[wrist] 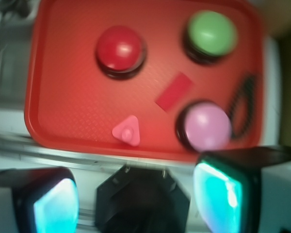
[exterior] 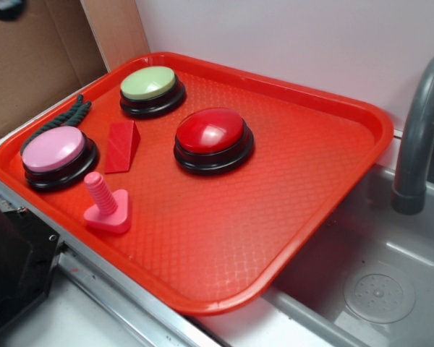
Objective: Push the red button.
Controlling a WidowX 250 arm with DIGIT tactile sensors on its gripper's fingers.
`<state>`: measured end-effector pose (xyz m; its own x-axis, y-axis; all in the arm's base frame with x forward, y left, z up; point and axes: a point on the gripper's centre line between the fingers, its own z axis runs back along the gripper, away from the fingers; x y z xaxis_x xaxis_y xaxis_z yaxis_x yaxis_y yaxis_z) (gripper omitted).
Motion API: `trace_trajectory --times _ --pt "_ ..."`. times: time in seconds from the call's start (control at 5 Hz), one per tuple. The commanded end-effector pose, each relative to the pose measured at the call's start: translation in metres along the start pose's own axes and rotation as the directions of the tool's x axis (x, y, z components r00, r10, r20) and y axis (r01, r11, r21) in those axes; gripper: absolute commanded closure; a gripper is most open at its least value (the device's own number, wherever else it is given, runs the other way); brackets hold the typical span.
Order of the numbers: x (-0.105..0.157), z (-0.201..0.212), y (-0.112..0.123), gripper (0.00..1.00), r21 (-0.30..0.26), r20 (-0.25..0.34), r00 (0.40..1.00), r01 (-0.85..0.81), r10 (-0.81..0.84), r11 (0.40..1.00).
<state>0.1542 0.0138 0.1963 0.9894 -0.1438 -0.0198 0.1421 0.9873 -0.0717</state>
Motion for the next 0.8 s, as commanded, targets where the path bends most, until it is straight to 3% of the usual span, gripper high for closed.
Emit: trace_trajectory --times 0.0,0.2,0.4,0.6 --pt "0.059 -0.051 0.048 0.00 0.042 -0.027 0.981 0.195 -0.194 0.980" --pt "0.099 -0.067 0.054 0.00 0.070 -0.093 0.958 0.277 -0.270 0.958" --pt "0.136 -0.078 0.038 0.00 0.066 -0.121 0.962 0.256 -0.247 0.965" --pt "0.149 -0.078 0.012 0.00 0.108 -0.124 0.987 0.114 -0.100 0.988"
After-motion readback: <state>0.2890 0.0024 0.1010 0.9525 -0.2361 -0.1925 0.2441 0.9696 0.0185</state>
